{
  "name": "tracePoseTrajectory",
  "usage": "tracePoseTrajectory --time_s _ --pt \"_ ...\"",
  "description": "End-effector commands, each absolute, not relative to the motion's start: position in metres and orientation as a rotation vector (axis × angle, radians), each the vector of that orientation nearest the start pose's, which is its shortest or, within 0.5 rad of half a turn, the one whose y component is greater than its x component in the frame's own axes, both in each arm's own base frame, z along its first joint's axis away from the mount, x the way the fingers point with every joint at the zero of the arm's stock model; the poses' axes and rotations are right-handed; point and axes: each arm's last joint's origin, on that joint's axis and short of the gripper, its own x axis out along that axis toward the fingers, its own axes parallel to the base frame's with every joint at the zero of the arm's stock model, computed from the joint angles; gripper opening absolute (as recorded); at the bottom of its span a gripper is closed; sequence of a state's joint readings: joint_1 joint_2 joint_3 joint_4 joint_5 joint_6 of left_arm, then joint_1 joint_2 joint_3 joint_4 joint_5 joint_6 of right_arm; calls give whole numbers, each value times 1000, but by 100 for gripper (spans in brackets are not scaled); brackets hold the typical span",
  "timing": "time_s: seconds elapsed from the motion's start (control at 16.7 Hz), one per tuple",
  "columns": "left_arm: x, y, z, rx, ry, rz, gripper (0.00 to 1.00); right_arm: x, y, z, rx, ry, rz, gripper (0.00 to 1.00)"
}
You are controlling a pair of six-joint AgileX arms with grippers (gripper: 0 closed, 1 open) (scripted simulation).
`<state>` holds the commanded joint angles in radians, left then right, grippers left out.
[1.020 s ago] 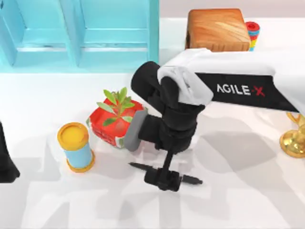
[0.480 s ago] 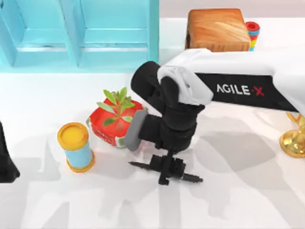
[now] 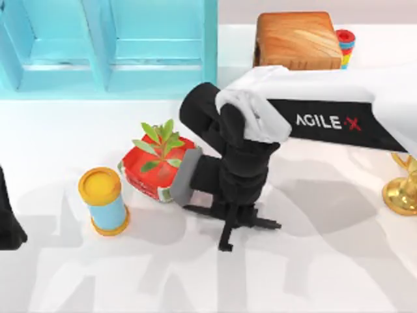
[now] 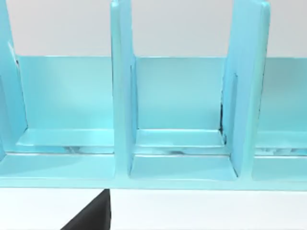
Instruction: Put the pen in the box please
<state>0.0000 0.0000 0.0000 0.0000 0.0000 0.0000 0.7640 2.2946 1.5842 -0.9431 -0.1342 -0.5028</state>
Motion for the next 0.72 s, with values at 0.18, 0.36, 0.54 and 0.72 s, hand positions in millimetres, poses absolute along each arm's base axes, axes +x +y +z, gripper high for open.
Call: tracePoseTrajectory --time_s 0.18,0.36,0.54,0.72 --pt "106 -1 160 0 0 0 100 296 295 85 -892 1438 1104 0" --pt "106 -1 160 0 0 0 100 307 292 121 -932 1334 1057 0" --pt "106 -1 160 0 0 0 100 309 295 147 -935 1337 1059 0" --pt "106 -1 160 0 0 0 100 308 294 184 -937 1350 1059 0"
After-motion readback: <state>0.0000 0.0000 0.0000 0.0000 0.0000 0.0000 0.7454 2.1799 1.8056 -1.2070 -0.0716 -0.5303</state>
